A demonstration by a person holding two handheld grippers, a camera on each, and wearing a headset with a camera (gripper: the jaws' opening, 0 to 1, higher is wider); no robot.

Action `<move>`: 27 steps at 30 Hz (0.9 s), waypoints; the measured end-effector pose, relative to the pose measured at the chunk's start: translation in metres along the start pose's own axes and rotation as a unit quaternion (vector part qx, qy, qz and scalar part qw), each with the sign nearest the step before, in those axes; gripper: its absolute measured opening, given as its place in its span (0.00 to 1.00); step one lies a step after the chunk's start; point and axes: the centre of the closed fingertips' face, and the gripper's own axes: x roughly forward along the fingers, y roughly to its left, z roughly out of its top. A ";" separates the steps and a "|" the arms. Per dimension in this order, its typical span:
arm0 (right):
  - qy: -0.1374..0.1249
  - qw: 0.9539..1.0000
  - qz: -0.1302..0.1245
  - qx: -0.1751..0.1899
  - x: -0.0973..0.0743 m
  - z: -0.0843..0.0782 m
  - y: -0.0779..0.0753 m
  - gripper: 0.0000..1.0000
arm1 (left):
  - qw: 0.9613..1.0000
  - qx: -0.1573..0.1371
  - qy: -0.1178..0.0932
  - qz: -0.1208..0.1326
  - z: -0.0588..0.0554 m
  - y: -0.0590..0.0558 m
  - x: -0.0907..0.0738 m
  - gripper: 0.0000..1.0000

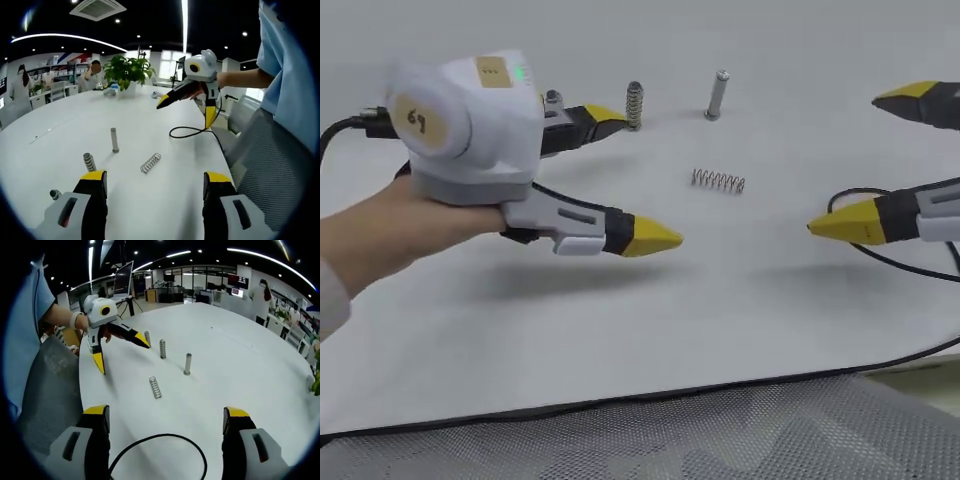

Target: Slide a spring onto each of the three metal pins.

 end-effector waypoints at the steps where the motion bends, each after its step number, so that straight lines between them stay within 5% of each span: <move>1: 0.000 1.000 0.000 0.001 0.000 -0.001 0.000 0.93 | 1.000 0.001 0.000 -0.001 0.000 0.000 0.002 0.75; 27: 0.002 1.000 0.001 0.021 -0.006 -0.015 0.005 0.91 | 0.999 0.027 0.017 -0.012 -0.020 0.016 0.056 0.33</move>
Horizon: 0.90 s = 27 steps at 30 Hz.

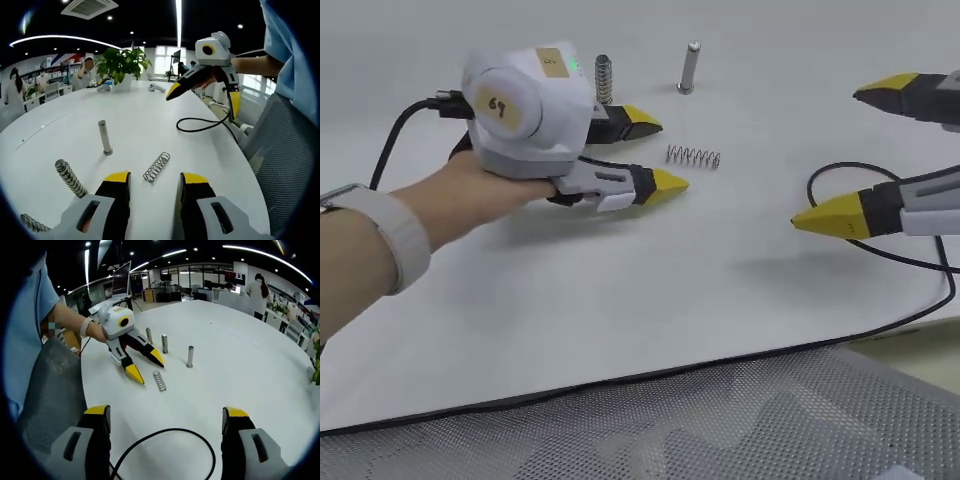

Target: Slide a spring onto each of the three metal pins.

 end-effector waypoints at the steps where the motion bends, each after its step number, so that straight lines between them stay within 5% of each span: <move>1: 0.000 1.000 0.000 0.002 0.000 -0.001 0.000 0.91 | 1.000 0.001 -0.001 0.000 0.000 -0.001 0.002 0.31; 27: -0.002 1.000 -0.001 0.023 0.001 -0.012 -0.004 0.89 | 0.999 0.036 0.007 -0.002 0.003 -0.005 0.009 0.07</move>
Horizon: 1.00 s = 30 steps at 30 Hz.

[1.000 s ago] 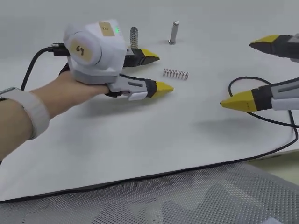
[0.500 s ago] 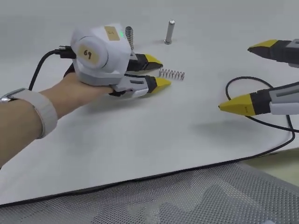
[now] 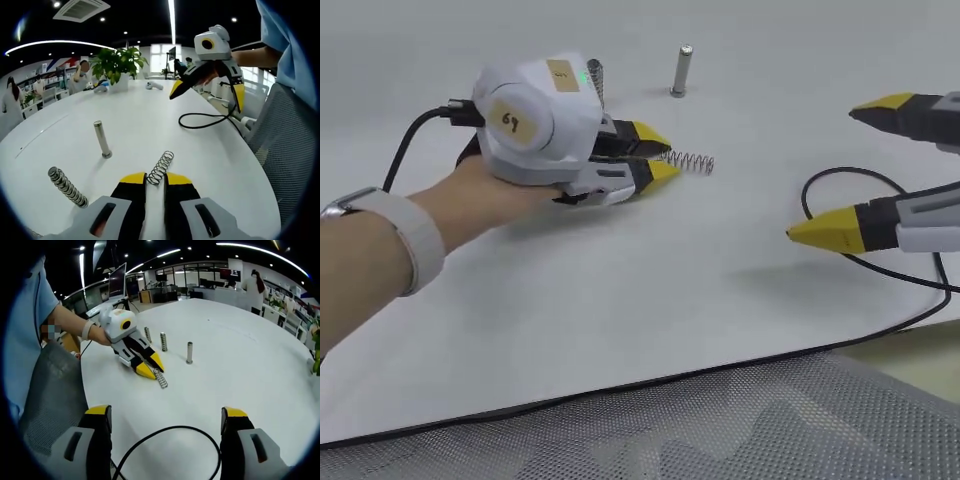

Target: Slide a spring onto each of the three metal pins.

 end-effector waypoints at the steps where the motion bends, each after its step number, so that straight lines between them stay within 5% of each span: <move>1: 0.000 1.000 0.000 -0.001 0.000 0.000 0.000 0.89 | 1.000 0.000 0.001 -0.001 0.000 0.000 0.000 0.06; 30: 0.004 1.000 0.012 -0.007 0.006 0.000 0.007 0.87 | 1.000 0.001 0.005 0.001 -0.001 0.004 -0.006 0.02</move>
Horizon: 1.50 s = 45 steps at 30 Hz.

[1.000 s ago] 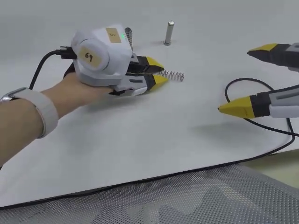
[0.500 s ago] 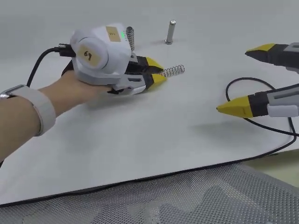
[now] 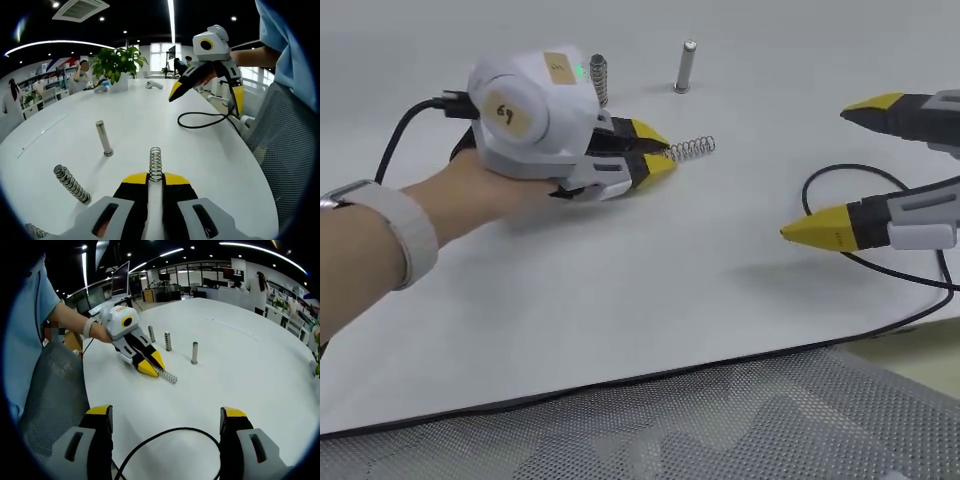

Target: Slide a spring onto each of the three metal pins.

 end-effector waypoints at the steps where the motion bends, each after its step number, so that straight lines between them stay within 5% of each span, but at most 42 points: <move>1: 0.000 1.000 0.000 -0.001 0.000 0.000 0.000 0.87 | 1.000 0.000 -0.001 0.001 0.000 0.000 -0.001 0.02; 27: -0.010 0.999 0.014 -0.048 -0.004 0.036 0.009 0.83 | 0.999 0.018 -0.048 -0.007 0.042 -0.023 -0.047 0.02; 45: -0.006 0.994 0.059 -0.096 0.006 0.061 0.035 0.78 | 0.998 0.006 -0.062 0.004 0.045 -0.037 -0.079 0.02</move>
